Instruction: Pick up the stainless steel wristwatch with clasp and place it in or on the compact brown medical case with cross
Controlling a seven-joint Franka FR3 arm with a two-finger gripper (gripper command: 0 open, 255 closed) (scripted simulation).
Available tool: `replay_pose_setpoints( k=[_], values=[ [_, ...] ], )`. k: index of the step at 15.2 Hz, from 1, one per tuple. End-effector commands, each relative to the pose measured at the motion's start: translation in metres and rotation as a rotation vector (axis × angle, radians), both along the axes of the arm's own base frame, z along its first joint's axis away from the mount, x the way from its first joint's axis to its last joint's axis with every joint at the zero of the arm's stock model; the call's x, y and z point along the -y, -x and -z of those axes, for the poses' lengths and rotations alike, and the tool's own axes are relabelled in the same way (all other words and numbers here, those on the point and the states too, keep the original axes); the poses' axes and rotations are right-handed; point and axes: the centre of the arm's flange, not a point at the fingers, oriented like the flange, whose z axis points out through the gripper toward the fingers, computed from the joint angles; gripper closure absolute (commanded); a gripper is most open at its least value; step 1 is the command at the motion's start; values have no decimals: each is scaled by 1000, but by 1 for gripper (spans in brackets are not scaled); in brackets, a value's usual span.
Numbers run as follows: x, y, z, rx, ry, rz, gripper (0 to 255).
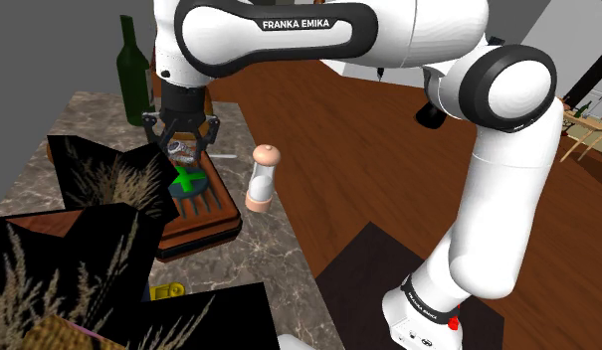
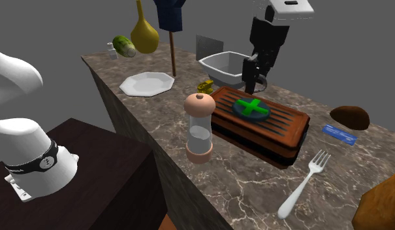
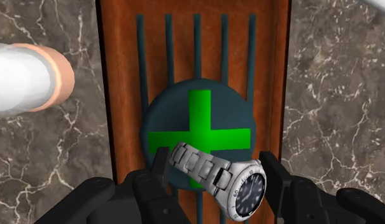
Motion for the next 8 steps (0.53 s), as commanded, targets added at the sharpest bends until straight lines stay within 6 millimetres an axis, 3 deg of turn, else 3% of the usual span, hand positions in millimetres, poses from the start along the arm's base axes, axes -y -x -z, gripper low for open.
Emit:
replay_pose_setpoints(
  k=[1,6,8],
  values=[
    [-1,-1,9,1,0,0,255],
    [-1,-1,38,1,0,0,255],
    [-1,-1,38,1,0,0,255]
  ],
)
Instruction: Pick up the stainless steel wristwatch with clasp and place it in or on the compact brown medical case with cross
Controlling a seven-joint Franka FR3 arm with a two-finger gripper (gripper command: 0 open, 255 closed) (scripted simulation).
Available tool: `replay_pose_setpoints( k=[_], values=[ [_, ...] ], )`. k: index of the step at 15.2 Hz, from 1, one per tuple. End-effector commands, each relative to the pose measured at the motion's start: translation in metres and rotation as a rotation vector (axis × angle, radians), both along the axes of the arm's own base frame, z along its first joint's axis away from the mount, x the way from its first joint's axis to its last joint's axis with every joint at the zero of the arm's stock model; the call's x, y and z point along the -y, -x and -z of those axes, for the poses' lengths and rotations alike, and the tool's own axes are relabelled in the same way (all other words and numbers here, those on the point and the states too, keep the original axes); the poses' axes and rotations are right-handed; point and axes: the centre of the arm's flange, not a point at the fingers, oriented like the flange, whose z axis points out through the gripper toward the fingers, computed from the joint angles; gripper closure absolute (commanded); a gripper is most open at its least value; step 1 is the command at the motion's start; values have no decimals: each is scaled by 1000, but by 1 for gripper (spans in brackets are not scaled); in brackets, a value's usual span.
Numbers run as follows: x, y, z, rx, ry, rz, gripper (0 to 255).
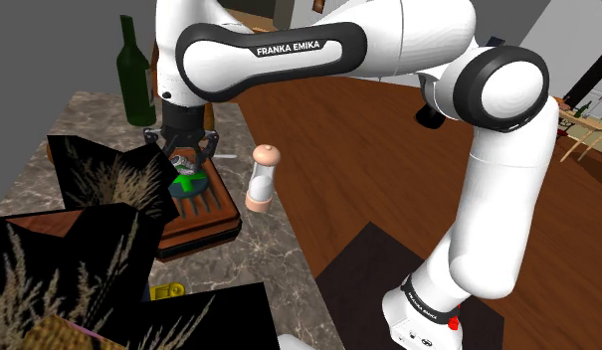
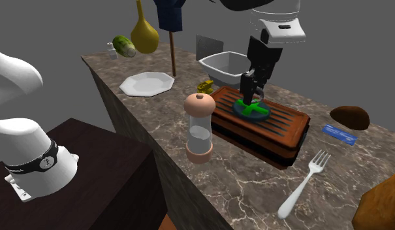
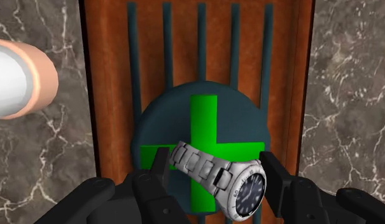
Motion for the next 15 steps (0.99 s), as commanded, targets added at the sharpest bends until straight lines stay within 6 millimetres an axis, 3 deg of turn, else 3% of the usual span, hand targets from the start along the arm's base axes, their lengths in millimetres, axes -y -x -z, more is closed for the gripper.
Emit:
replay_pose_setpoints(
  k=[1,6,7,12,15],
  values=[
    [0,0,2,0,0,0,255],
    [0,0,2,0,0,0,255],
    [0,0,2,0,0,0,0],
    [0,0,2,0,0,0,0],
    [3,0,-38,0,0,0,0]
  ],
)
